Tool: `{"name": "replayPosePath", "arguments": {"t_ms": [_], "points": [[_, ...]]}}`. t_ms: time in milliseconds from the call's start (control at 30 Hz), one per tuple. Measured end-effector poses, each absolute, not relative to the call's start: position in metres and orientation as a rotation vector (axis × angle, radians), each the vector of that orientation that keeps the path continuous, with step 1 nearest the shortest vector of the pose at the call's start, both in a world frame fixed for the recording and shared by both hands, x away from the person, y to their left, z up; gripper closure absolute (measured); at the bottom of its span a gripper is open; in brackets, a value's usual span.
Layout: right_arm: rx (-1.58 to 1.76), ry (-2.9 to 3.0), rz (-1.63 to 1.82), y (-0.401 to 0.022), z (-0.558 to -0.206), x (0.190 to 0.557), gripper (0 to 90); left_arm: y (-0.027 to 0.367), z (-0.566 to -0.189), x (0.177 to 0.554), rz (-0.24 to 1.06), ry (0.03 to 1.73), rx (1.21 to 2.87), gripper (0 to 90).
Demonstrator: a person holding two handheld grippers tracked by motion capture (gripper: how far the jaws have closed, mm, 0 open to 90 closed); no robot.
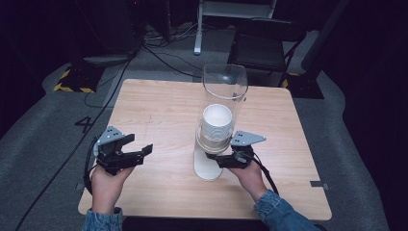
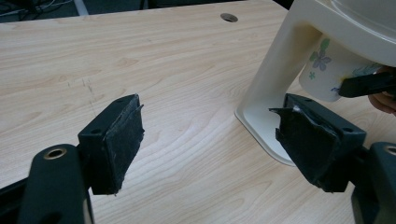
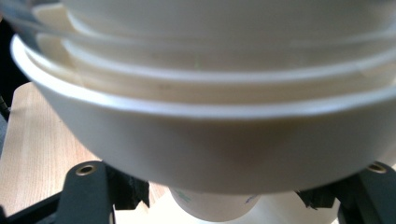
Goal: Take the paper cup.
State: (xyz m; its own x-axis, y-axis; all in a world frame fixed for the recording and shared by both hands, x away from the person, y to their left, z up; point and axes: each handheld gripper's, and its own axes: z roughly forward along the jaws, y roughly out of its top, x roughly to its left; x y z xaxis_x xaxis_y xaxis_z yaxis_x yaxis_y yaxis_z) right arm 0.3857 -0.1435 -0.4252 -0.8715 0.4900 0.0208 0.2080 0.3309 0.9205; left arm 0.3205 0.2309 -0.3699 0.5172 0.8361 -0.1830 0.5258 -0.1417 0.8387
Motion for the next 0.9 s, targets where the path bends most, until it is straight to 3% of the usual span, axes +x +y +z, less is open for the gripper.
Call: {"name": "replayPosePath", "arguments": {"t_ms": [900], "points": [[0.568, 2.323, 1.499, -0.1457, -0.4269, 0.3876, 32.0, 0.2302, -0.3738, 0.3234, 0.393, 1.143, 1.818, 22.6]]}}
